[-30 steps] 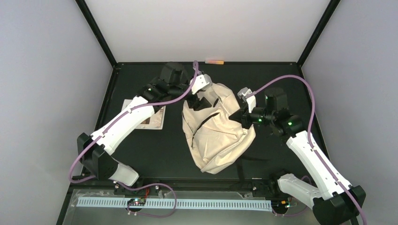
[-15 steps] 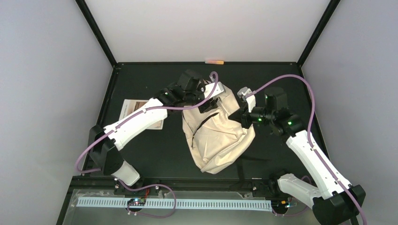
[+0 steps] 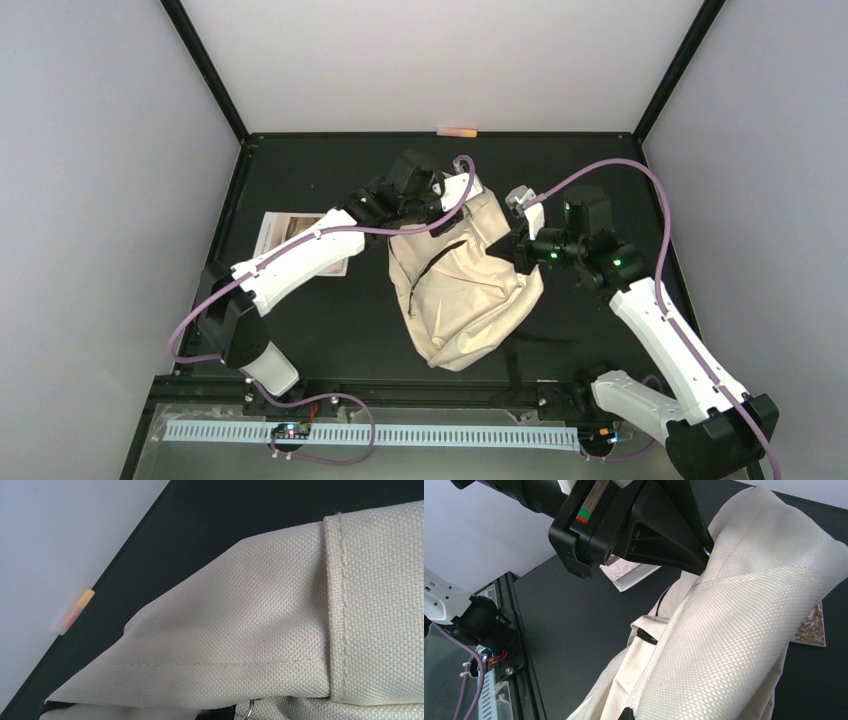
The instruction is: Pack the student bag
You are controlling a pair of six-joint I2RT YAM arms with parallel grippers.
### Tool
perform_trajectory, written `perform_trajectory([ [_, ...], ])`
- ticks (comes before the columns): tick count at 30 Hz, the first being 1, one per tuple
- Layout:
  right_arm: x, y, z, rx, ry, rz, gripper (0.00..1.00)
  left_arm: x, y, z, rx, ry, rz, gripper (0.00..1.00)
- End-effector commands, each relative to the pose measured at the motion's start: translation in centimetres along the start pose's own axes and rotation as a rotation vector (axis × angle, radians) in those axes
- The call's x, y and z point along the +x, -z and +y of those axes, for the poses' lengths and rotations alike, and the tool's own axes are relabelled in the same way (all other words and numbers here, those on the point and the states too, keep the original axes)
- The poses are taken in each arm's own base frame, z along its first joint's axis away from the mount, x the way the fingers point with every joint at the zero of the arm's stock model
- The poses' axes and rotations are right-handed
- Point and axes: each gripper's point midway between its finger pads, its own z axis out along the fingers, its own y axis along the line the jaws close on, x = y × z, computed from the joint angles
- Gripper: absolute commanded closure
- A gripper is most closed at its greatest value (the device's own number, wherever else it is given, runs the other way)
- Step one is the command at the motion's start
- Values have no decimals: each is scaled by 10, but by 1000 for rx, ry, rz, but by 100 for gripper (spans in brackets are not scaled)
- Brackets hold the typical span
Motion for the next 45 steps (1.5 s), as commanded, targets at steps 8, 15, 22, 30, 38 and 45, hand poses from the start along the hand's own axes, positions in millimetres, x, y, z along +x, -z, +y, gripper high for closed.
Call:
perform_trajectory([
  [8,-6,9,6,19,49,-10,99,2,24,47,-58,11,3,98],
  [15,-11,15,17,-21,81,-22,99,24,24,82,-127,8,55,98],
  [22,-7,21,20,-6,97,-37,92,41,37,113,-157,74,95,98],
  [30,-16,18,-7,128,63,-5,33,-9,82,42,13,-47,-91,98],
  [38,-116,53,2,235,257,-190,20,-24,95,29,62,-42,-91,99],
  [45,-111,-2,51,-30,561,-36,20,-43,113,20,85,-78,-132,98],
])
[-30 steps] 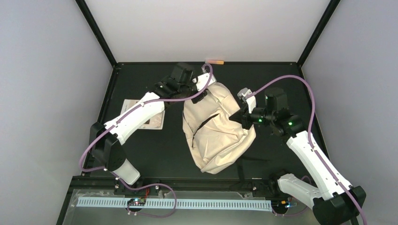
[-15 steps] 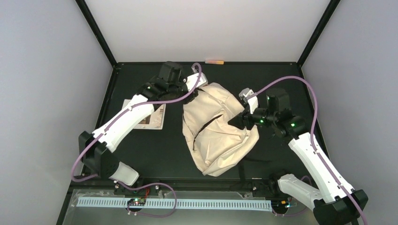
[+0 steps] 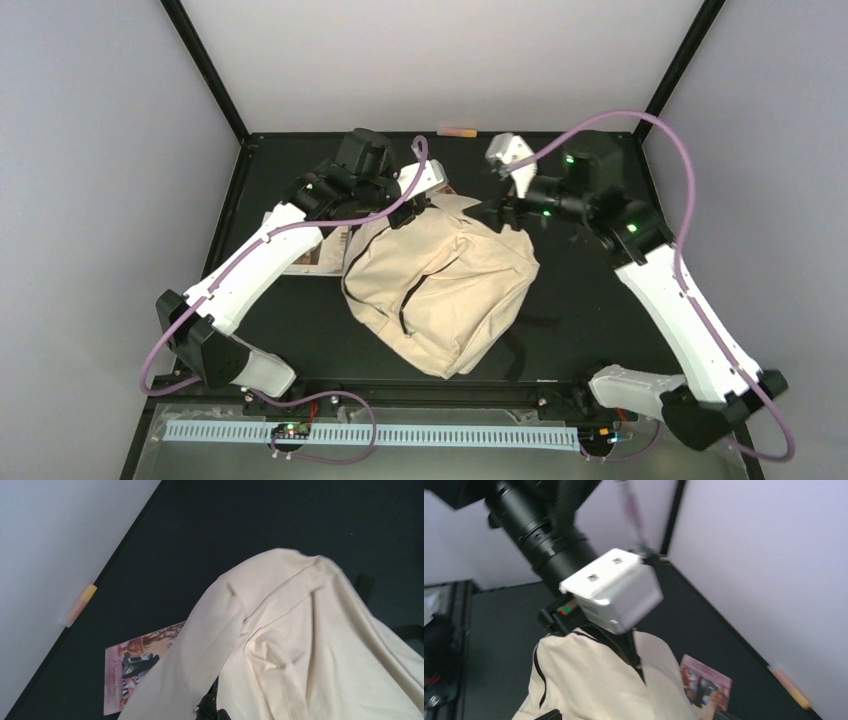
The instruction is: Pack the student bag
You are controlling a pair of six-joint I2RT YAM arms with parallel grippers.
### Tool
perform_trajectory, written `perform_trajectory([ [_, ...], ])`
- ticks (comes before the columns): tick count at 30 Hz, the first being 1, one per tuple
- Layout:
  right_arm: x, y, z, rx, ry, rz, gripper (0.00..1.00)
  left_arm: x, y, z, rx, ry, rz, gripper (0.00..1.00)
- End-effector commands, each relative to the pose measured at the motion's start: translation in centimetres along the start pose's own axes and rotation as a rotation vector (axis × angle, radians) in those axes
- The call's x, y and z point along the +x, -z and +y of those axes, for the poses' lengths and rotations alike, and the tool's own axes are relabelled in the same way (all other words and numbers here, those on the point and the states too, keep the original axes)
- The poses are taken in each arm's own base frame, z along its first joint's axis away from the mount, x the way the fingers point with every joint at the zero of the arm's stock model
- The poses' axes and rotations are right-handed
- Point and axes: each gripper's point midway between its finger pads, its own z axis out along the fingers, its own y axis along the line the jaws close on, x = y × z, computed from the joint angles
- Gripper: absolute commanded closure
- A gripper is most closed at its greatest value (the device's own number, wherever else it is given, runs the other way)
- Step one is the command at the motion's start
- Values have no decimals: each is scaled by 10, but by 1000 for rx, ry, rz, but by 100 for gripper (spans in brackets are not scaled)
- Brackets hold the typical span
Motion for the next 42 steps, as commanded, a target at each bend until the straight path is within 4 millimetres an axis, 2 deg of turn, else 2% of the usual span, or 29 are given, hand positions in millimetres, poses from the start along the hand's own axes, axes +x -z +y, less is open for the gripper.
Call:
perform_trajectory([
  [1,24,-35,35,-234,180,110,20,-45,36,-7,3,-71,-109,99],
  [4,36,-52,31,-268,223,151,22,-45,38,-13,14,-90,-103,99],
  [7,58,-76,25,-297,228,193,32,-37,35,-15,14,-87,-83,98],
  [10,70,-94,26,-332,196,178,35,-29,30,-15,10,-75,-64,98],
  [12,72,-106,23,-319,178,127,41,-28,31,-16,9,-66,-63,98],
  [14,72,-115,15,-269,174,83,54,-31,32,-16,17,-58,-72,98],
  [15,74,-118,10,-244,171,74,56,-33,33,-17,23,-53,-76,98],
  [19,80,-122,16,-259,159,43,51,-36,32,-15,16,-40,-79,98],
  [23,97,-128,17,-205,163,33,48,-29,25,-6,-23,-6,-50,98],
  [27,101,-129,8,-114,169,-43,56,-24,22,3,-55,42,-39,98],
  [32,99,-130,-8,-15,180,-73,62,-25,21,0,-33,53,-51,98],
  [37,106,-136,-13,10,175,-68,60,-28,21,-1,-20,53,-61,98],
  [42,103,-137,-35,131,153,-79,60,-24,18,-3,-10,54,-50,98],
])
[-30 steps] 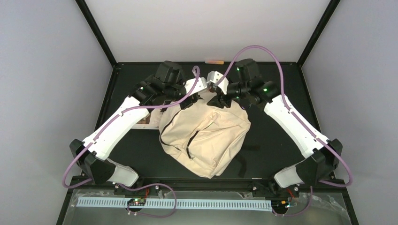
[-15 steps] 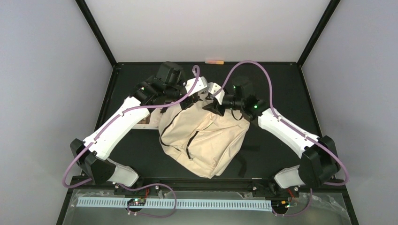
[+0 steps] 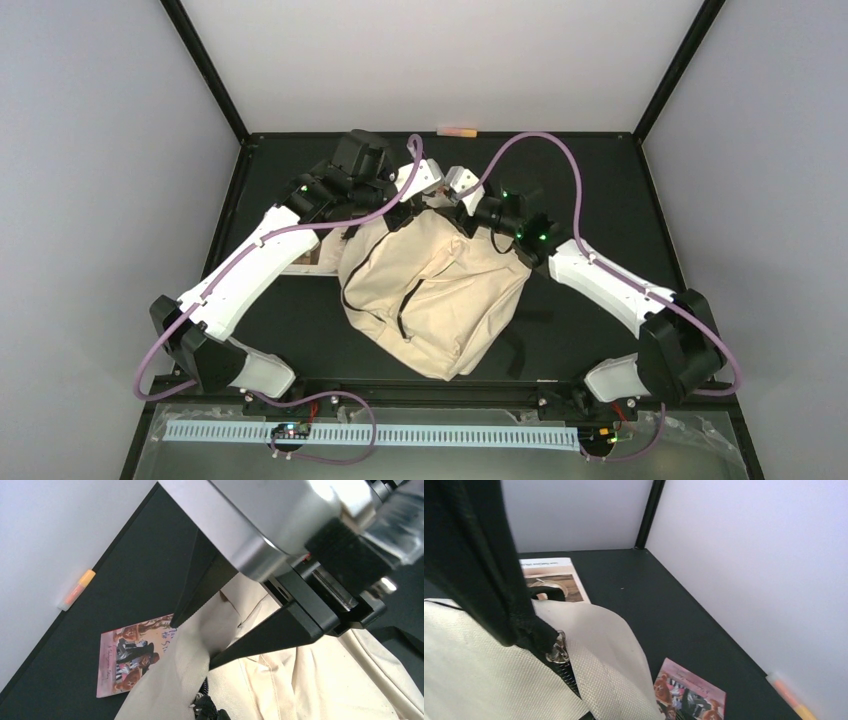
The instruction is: Pack the student bag
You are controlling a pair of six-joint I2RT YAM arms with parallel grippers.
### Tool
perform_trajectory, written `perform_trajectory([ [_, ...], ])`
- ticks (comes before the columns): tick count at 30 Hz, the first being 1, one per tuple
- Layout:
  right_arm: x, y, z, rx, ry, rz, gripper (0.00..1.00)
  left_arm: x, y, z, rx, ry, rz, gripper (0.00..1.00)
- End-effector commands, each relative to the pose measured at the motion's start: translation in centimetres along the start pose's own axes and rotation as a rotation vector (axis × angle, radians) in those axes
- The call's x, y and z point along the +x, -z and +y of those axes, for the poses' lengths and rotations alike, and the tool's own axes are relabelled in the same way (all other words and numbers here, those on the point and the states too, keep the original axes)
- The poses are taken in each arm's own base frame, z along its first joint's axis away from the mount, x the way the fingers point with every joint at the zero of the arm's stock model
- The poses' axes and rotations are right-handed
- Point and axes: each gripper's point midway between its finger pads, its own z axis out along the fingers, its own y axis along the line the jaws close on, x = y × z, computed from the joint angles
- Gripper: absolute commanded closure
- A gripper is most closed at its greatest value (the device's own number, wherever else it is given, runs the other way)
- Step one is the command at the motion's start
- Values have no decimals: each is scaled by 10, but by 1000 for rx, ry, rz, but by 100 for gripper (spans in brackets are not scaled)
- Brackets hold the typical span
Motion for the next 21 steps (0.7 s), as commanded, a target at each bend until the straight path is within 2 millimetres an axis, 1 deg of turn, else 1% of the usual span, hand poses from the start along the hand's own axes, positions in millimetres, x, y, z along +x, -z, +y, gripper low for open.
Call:
perform_trajectory([
  [1,-9,-1,-24,136,1,-47,61,-23,5,3,-1,-15,-82,98],
  [3,-13,-1,-27,145,-10,-54,62,-22,5,3,-1,-19,-80,98],
  [5,-12,-2,-28,152,-12,-46,62,-22,5,3,-5,-22,-78,98],
  [10,-4,-3,-38,204,-20,-2,63,-21,3,3,-2,-26,-75,98],
  [16,-11,3,-41,218,-15,5,64,-13,-2,4,-8,-34,-51,98],
  [21,-9,6,-39,212,0,25,63,-4,-10,8,-25,-35,-22,98],
])
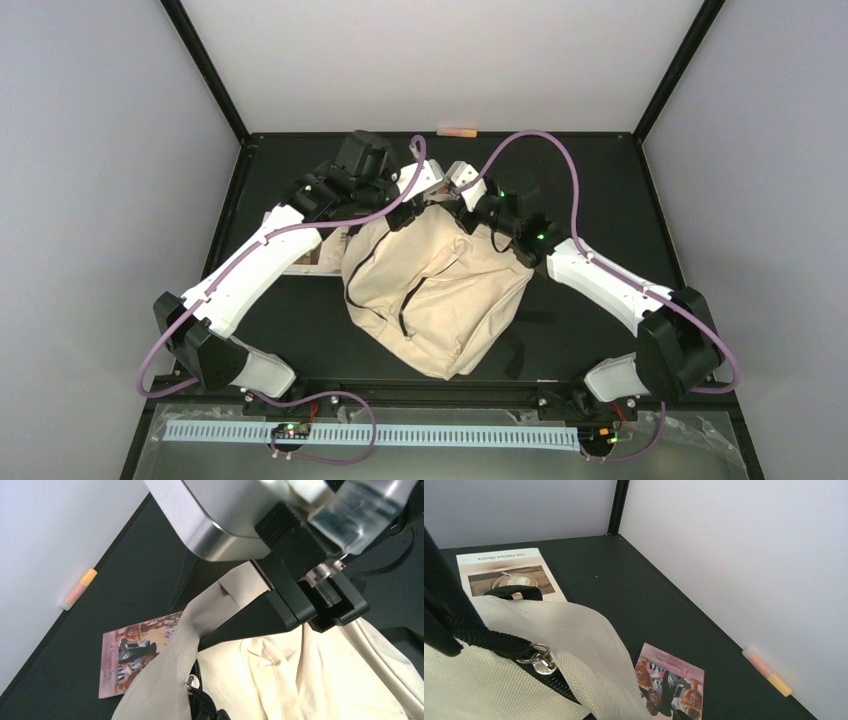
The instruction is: Pack the student bag
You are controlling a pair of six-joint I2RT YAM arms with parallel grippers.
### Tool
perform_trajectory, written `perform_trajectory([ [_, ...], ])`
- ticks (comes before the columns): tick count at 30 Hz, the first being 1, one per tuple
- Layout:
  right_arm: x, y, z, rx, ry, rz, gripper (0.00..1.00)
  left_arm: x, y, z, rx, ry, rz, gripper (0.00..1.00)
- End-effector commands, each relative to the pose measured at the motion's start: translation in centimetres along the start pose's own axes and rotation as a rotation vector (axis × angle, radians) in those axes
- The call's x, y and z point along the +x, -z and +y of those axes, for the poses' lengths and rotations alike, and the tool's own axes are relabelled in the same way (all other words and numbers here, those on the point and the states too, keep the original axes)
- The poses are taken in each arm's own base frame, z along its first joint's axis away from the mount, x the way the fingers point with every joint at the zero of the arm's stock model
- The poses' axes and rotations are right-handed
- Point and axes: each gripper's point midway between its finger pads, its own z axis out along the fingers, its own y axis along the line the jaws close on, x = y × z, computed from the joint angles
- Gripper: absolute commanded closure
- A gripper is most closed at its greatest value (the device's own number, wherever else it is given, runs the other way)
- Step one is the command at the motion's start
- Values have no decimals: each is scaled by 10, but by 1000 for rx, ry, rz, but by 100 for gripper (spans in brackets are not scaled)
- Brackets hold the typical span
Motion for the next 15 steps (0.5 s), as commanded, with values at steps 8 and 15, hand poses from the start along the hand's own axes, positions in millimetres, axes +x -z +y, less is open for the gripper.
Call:
perform_trajectory([
  [8,-2,7,-22,122,42,16,54,-5,-6,4,-12,-21,-26,98],
  [15,7,7,-34,187,46,56,56,-4,-6,4,-9,-29,-24,98],
])
